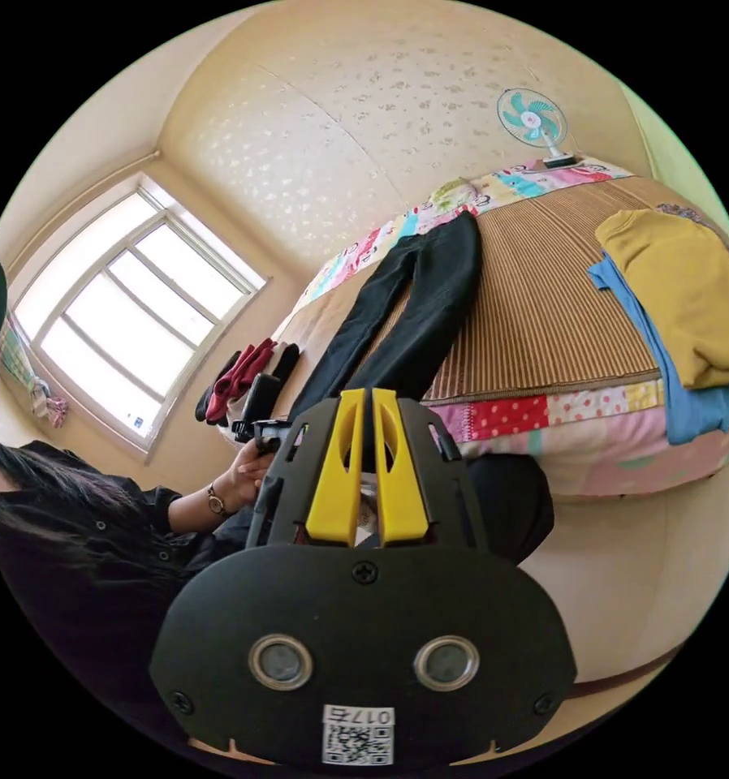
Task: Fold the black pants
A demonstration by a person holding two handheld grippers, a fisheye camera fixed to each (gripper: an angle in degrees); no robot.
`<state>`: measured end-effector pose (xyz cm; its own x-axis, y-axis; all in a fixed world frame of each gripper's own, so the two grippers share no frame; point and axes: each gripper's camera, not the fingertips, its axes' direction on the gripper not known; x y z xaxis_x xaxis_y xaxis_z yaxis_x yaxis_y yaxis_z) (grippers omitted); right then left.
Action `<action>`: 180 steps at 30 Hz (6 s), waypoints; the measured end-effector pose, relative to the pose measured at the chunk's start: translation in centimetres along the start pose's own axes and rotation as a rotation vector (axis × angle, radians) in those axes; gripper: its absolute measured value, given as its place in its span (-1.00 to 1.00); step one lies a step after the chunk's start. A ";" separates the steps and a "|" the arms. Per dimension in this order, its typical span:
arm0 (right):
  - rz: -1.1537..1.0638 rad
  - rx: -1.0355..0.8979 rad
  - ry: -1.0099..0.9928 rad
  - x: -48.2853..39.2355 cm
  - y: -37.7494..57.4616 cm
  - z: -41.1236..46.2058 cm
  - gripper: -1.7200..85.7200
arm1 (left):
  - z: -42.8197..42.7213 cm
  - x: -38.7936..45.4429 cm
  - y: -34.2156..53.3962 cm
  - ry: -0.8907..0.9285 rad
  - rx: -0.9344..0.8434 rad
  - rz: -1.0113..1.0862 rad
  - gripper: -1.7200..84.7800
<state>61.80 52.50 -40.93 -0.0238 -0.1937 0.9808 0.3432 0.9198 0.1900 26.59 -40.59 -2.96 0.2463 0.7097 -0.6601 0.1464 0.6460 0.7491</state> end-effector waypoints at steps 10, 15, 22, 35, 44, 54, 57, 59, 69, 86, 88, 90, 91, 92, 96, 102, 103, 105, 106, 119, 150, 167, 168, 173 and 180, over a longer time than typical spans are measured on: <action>0.161 -0.135 0.156 5.4 0.0 -0.3 -0.67 | -2.4 -5.5 6.5 -0.354 -0.052 -0.325 -0.85; 0.169 -0.373 0.188 6.0 -3.2 5.6 -0.68 | -2.8 -0.1 6.4 -0.591 -0.012 -0.149 -0.77; 0.069 -0.348 0.122 0.1 -4.1 1.6 -0.88 | -4.5 5.7 5.7 -0.599 0.048 -0.006 -0.63; -0.247 -0.741 -0.224 -4.7 -13.6 -0.5 -0.84 | -3.6 2.8 2.2 -0.436 -0.078 -0.065 -0.87; 0.310 -0.232 -0.260 16.5 -38.8 2.7 -0.53 | -8.2 2.9 5.6 -0.275 0.088 -0.063 -0.87; 0.518 0.122 -0.103 20.3 -49.2 12.5 -0.82 | -13.6 3.6 8.3 -0.189 0.169 -0.080 -0.88; 0.410 0.173 -0.065 16.0 -51.2 13.3 -0.87 | -17.2 3.2 10.4 -0.164 0.243 -0.106 -0.88; 0.332 0.197 -0.241 13.0 -52.5 15.1 -0.88 | -19.6 2.6 12.0 -0.138 0.306 -0.134 -0.89; 0.312 -0.023 -0.368 3.6 -48.3 29.6 -0.78 | -27.8 0.8 21.1 -0.215 0.506 -0.328 -0.88; -0.079 -0.410 -0.111 1.0 -18.8 20.4 -0.70 | -29.5 -0.2 19.2 -0.497 0.380 -0.288 -0.67; -0.056 -0.466 -0.178 0.5 -16.1 21.6 -0.79 | -27.4 -1.3 18.4 -0.485 0.279 -0.323 -0.81; -0.077 -0.460 -0.122 -0.6 -13.7 21.4 -0.83 | -25.5 -0.8 18.9 -0.495 0.242 -0.310 -0.84; -0.129 -0.435 -0.095 -1.4 -12.4 20.2 -0.84 | -25.0 -0.5 19.1 -0.490 0.220 -0.299 -0.84; -0.172 -0.458 -0.085 -1.9 -11.3 19.1 -0.84 | -23.8 -0.1 19.6 -0.481 0.159 -0.286 -0.84; -0.192 -0.682 -0.109 -0.7 -8.7 18.4 -0.80 | -20.8 -0.5 22.1 -0.485 0.058 -0.366 -0.79; -0.193 -0.545 0.057 1.2 -14.9 19.2 -0.62 | -22.7 4.0 22.1 -0.562 0.377 -0.151 -0.67; -0.221 -0.491 0.070 0.5 -17.4 20.6 -0.60 | -22.6 4.1 21.5 -0.564 0.358 -0.133 -0.66; -0.220 -0.411 0.112 -0.2 -21.2 23.6 -0.58 | -21.7 3.9 19.1 -0.586 0.296 -0.081 -0.64; -0.203 -0.352 0.125 -0.2 -23.7 25.9 -0.58 | -21.5 3.8 18.7 -0.597 0.293 -0.071 -0.64; -0.221 0.018 0.616 -5.0 -34.0 48.4 -0.87 | -20.7 1.0 19.9 -0.574 0.323 -0.143 -0.90; -0.078 -0.251 -0.123 9.1 -1.3 23.5 -0.71 | -24.3 2.2 21.3 -0.559 0.464 -0.189 -0.86; -0.098 -0.262 -0.176 9.5 -2.8 24.8 -0.79 | -23.1 0.9 18.1 -0.502 0.352 -0.255 -0.87; -0.087 -0.265 -0.178 9.5 -2.8 24.9 -0.82 | -23.2 1.0 18.0 -0.470 0.347 -0.254 -0.88; -0.122 -0.154 -0.171 9.4 -3.0 20.6 -0.87 | -22.7 1.0 17.8 -0.311 0.284 -0.217 -0.87; -0.055 -0.166 -0.222 12.7 -5.1 19.9 -0.75 | -24.1 2.8 17.4 -0.520 0.415 -0.187 -0.70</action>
<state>41.09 52.11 -28.58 -0.2457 -0.1453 0.9584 0.4844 0.8380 0.2512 6.70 -20.59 6.89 0.5934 0.3026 -0.7458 0.5606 0.5096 0.6528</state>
